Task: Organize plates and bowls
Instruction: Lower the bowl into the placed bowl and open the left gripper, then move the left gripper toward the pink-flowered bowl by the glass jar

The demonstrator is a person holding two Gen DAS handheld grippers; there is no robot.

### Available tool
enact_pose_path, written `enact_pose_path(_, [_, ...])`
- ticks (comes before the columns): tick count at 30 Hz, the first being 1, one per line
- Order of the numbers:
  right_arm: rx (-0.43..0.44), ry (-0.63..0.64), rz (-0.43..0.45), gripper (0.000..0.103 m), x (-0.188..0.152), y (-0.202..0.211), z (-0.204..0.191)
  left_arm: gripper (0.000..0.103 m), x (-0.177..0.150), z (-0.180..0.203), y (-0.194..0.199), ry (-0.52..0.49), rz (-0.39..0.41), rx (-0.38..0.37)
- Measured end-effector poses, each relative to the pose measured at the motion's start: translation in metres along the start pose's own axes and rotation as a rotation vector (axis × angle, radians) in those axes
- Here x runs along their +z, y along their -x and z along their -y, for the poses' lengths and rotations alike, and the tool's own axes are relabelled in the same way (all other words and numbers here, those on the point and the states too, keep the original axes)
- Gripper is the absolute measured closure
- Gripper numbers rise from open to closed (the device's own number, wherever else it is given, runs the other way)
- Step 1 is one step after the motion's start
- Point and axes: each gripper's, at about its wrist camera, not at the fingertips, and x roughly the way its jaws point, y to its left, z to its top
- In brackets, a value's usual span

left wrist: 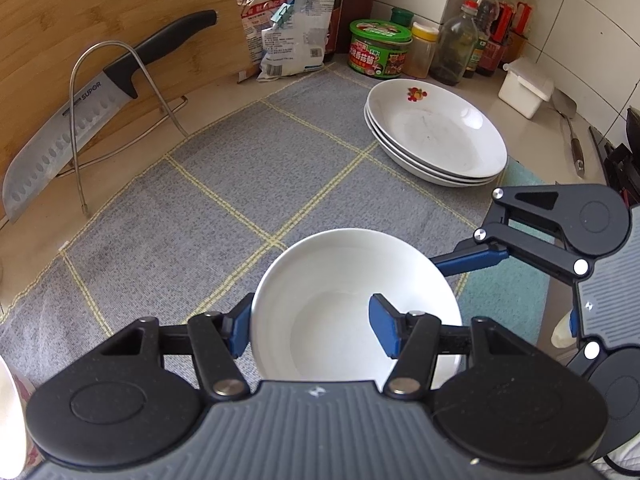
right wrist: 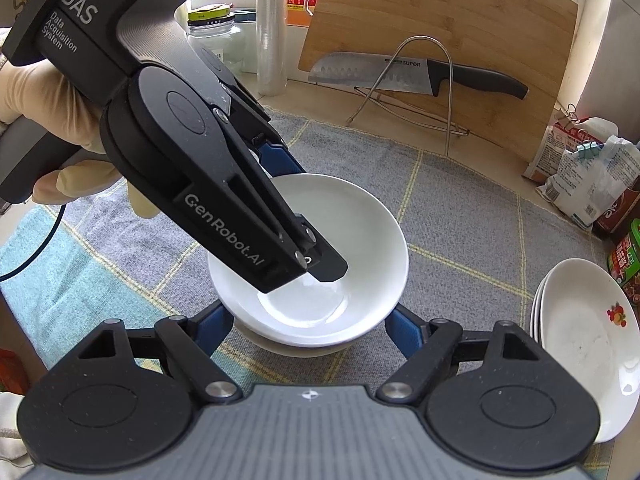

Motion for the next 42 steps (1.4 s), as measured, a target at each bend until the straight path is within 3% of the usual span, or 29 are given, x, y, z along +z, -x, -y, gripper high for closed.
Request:
enact_pose_path(5, [0.004, -0.002, 0.005, 0.016, -0.001, -0.001, 0.000, 0.036, -0.001, -0.001, 0.001, 0.005, 0.014, 0.006])
enact_pose_path(7, [0.007, -0.004, 0.033, 0.000, -0.001, 0.003, -0.001, 0.035, 0.000, -0.002, 0.005, 0.009, 0.035, 0.002])
enact_pose_path(13, [0.009, -0.003, 0.077, 0.000, 0.001, 0.010, -0.002, 0.030, 0.000, -0.003, 0.018, 0.011, 0.078, 0.023])
enact_pose_path(19, [0.079, -0.030, 0.130, 0.000, -0.001, 0.019, -0.004, 0.029, -0.009, -0.004, 0.027, 0.036, 0.105, 0.054])
enact_pose_path(27, [0.141, 0.003, 0.120, 0.000, -0.010, 0.022, -0.024, 0.029, -0.032, -0.005, 0.047, 0.103, 0.177, 0.152])
enact_pose_path(42, [0.083, -0.019, 0.131, 0.000, -0.009, 0.025, -0.032, 0.022, -0.088, -0.022, 0.069, 0.319, 0.253, 0.217])
